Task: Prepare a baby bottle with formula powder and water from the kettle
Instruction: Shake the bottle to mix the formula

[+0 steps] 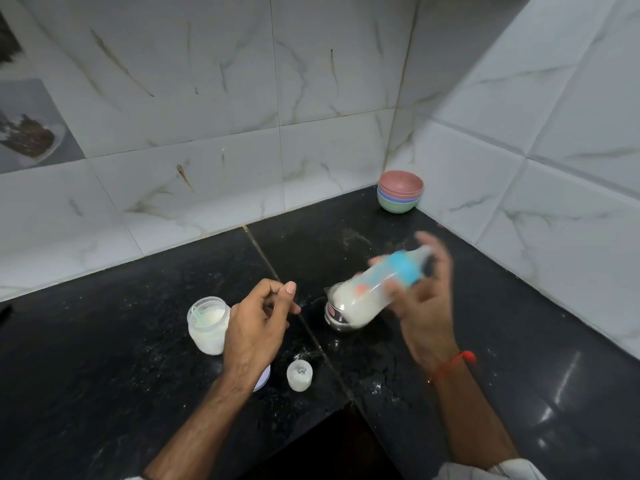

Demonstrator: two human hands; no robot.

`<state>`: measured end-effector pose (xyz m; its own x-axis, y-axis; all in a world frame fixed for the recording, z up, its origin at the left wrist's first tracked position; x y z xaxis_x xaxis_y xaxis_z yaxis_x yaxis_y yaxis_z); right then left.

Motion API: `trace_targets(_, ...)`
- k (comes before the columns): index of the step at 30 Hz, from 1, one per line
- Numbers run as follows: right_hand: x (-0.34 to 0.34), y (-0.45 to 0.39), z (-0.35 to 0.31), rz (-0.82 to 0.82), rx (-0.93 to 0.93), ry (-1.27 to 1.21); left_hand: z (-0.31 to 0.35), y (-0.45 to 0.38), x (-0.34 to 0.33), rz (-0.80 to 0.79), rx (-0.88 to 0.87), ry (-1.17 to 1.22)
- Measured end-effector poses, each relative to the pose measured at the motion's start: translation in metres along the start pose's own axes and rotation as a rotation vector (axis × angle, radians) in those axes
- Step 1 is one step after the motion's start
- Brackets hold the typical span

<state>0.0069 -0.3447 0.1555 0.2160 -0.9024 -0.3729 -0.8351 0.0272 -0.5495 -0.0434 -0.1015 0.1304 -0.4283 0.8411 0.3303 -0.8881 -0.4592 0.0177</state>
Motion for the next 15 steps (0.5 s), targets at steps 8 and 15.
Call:
trace_targets(8,0.037,-0.002,0.002,0.641,0.077,-0.306,-0.004,0.006,-0.001,0.002,0.037,0.011)
trace_targets(15,-0.004,0.011,0.005,-0.234,-0.024,0.086,-0.001,0.008,-0.008,-0.010,0.027,-0.030)
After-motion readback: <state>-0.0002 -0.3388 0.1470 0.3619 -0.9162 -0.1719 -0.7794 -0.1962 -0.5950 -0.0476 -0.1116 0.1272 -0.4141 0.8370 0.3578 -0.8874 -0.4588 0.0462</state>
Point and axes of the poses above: each hand's wrist, its own y-axis away from the middle knuckle, its own x-axis out of the back of the hand, z = x × y, the point moved 5 cm from there along -y, towards the middle knuckle, and after that the axes turned 13 degrees about x, right-handed, at the moved point
